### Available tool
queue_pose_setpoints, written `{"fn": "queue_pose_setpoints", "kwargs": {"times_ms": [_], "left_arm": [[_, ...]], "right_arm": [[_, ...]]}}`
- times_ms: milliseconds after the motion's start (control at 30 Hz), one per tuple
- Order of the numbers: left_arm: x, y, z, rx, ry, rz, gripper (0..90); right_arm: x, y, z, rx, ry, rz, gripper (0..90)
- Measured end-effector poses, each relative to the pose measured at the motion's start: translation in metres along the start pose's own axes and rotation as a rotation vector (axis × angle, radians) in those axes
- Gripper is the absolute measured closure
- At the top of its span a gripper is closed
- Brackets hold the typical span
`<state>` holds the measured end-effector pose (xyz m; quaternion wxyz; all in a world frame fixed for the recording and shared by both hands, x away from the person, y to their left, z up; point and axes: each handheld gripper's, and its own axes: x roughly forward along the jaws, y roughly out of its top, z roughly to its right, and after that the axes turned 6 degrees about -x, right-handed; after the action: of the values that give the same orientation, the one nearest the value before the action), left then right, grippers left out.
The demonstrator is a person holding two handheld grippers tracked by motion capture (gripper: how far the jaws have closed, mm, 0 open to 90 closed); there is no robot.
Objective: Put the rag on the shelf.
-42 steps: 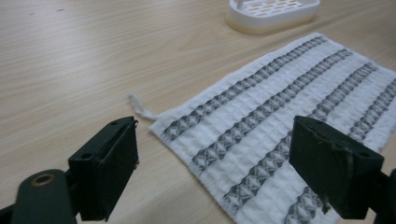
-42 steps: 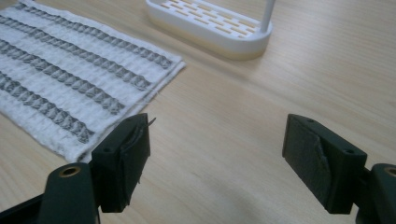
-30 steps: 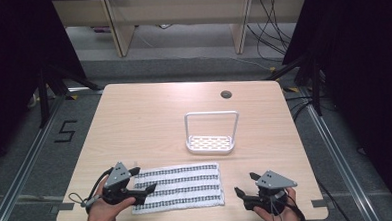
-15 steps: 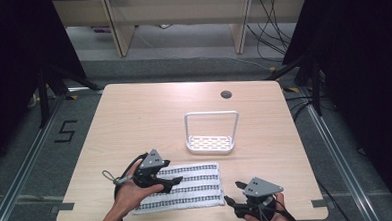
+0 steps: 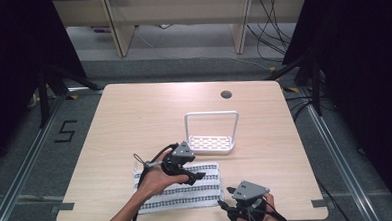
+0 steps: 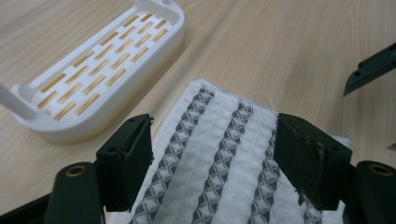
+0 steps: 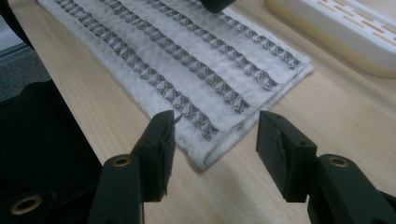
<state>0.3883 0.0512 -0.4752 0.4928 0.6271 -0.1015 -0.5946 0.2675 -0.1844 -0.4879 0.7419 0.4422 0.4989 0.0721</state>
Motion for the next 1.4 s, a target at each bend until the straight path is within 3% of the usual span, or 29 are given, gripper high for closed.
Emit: {"fn": "queue_pose_setpoints", "kwargs": {"times_ms": [200, 267, 500, 600, 633, 667, 700, 767, 933, 1033, 1233, 1333, 1400], "left_arm": [[0.014, 0.008, 0.002, 0.025, -0.025, -0.026, 30.2], [0.023, 0.013, 0.001, 0.049, -0.031, -0.065, 30.8], [0.038, 0.02, 0.002, 0.054, -0.049, -0.104, 32.6], [0.046, 0.023, 0.002, 0.074, -0.063, -0.136, 32.9], [0.048, 0.024, 0.002, 0.08, -0.059, -0.143, 33.0], [0.05, 0.024, 0.002, 0.073, -0.056, -0.146, 33.1], [0.052, 0.026, -0.001, 0.098, -0.054, -0.161, 33.6], [0.054, 0.027, -0.001, 0.085, -0.056, -0.16, 35.1], [0.059, 0.032, -0.004, 0.109, -0.054, -0.186, 37.5], [0.063, 0.034, -0.002, 0.094, -0.055, -0.196, 39.1], [0.072, 0.035, -0.003, 0.108, -0.055, -0.228, 41.9], [0.074, 0.036, -0.002, 0.136, -0.045, -0.238, 43.3], [0.074, 0.035, 0.0, 0.135, -0.03, -0.235, 45.6]], "right_arm": [[0.004, 0.0, -0.001, -0.002, -0.002, -0.023, 49.9], [0.006, 0.0, -0.001, 0.001, -0.007, -0.037, 50.3], [0.01, 0.0, -0.002, 0.009, -0.014, -0.058, 50.3], [0.011, 0.0, -0.003, 0.018, -0.012, -0.065, 50.3], [0.011, 0.001, -0.002, 0.002, -0.012, -0.064, 50.3], [0.012, 0.0, -0.003, 0.016, -0.009, -0.073, 50.3], [0.012, 0.0, -0.003, 0.018, -0.007, -0.074, 50.3], [0.013, 0.0, -0.003, 0.018, -0.006, -0.075, 50.3], [0.015, 0.0, -0.002, 0.019, -0.011, -0.077, 50.3], [0.016, 0.001, -0.002, 0.023, -0.013, -0.083, 50.3], [0.019, 0.001, -0.002, 0.03, -0.012, -0.103, 50.9], [0.021, 0.001, -0.001, 0.023, -0.01, -0.108, 52.7], [0.023, 0.001, -0.001, 0.026, -0.009, -0.116, 53.8]]}}
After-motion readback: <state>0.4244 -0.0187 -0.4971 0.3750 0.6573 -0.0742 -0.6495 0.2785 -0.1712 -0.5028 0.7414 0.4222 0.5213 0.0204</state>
